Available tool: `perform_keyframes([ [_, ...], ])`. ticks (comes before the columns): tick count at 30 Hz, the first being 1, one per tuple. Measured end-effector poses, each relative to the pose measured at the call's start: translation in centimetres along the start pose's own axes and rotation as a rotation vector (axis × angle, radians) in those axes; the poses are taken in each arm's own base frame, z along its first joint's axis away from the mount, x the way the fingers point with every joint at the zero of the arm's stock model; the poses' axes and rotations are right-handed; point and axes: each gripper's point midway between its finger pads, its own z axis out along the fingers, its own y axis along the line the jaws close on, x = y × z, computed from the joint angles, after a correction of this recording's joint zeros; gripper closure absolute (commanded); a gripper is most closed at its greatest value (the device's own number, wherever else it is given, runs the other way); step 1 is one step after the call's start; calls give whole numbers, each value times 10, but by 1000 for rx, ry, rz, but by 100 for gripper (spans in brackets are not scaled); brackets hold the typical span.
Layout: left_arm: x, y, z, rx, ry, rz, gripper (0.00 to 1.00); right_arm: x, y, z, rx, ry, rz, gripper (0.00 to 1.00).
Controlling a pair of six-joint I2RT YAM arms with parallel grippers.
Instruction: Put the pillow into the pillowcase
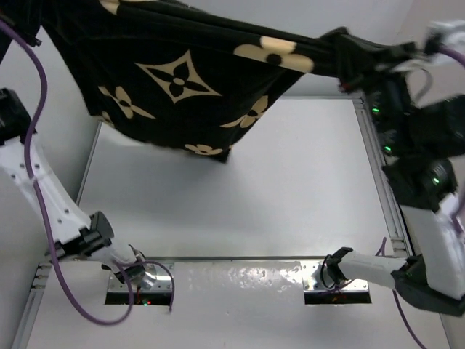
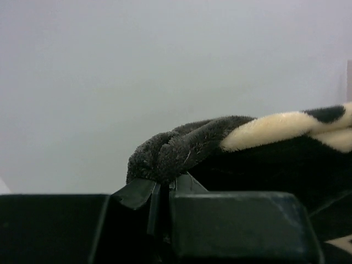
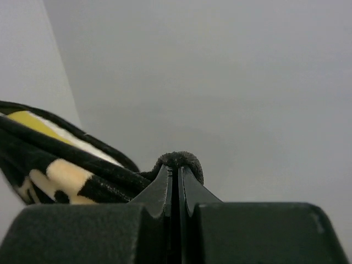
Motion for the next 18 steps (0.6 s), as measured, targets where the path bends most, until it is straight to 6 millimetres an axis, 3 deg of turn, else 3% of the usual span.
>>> perform_keyframes([
  [3, -56, -26, -11, 13, -122, 125, 100, -42, -15, -20, 52, -103, -9, 100],
  [4, -65, -32, -12, 23, -144, 141, 100, -48, -19, -23, 67, -121, -12, 100],
  [6, -66, -43, -8, 59, -157, 121, 100, -56, -26, -24, 99, -141, -28, 100],
  [7, -52, -43, -1, 78, -133, 82, 100, -52, -27, -21, 110, -130, -39, 100],
  [9, -6, -37, 13, 104, -48, -24, 100, -28, -28, -7, 128, -69, -70, 100],
  [12, 94, -29, 31, 112, 154, -222, 100, 42, -26, 26, 138, 105, -137, 100],
  [15, 212, -11, 40, 60, 379, -418, 100, 115, -21, 52, 132, 289, -199, 100],
  [17, 259, 10, 39, 2, 458, -504, 100, 152, -19, 65, 124, 387, -232, 100],
  [18, 264, 23, 37, -29, 459, -531, 100, 161, -18, 71, 122, 405, -244, 100],
])
